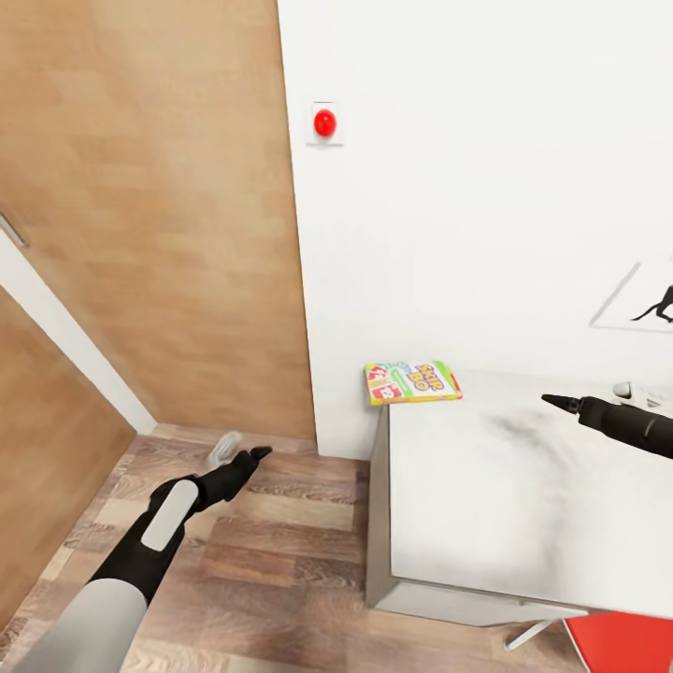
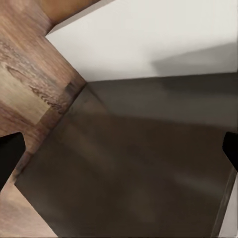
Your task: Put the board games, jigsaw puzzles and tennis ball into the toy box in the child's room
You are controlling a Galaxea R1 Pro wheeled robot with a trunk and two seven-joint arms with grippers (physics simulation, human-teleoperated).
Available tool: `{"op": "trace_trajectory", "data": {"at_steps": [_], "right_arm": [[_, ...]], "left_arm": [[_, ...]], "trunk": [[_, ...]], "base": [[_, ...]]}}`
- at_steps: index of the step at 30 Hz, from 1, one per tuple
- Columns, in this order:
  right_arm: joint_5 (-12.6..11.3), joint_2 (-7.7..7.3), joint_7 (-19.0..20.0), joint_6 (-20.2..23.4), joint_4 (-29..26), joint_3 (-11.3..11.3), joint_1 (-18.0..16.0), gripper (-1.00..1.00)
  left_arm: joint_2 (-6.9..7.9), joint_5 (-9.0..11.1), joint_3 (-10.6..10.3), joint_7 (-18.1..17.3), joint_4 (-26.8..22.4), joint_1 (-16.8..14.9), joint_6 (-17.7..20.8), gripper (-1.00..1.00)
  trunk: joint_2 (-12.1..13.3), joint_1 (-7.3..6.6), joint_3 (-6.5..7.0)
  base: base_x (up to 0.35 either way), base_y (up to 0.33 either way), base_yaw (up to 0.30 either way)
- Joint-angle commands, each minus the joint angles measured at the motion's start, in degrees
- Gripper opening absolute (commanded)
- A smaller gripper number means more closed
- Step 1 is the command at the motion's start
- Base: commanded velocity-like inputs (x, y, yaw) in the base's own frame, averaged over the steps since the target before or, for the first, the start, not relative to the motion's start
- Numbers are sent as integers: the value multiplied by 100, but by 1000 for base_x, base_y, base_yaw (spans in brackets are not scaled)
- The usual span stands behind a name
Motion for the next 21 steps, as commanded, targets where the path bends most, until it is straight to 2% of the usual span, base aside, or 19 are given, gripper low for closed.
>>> {"op": "trace_trajectory", "data": {"at_steps": [1,9,15,16,17,21], "right_arm": [[38,1,45,30,-4,-7,-7,100],[39,1,45,30,-6,-12,-7,100],[39,1,42,30,-7,-14,-7,100],[39,1,40,30,-7,-17,-7,100],[39,0,41,30,-7,-18,-7,100],[39,0,41,30,-7,-22,-7,100]], "left_arm": [[4,40,-36,23,0,-3,-5,100],[-22,39,-106,15,16,0,-53,100],[-110,35,-183,14,22,-2,-66,100],[-153,14,-342,14,25,-7,-72,100],[-166,5,-401,13,26,-8,-75,100],[-194,-8,-504,13,27,-13,-79,100]], "trunk": [[-10,6,-11],[-10,6,-16],[-10,6,-17],[-10,6,-17],[-10,6,-17],[-10,6,-17]], "base": [[293,20,-1],[321,8,0],[334,2,0],[336,1,0],[314,0,0],[256,0,0]]}}
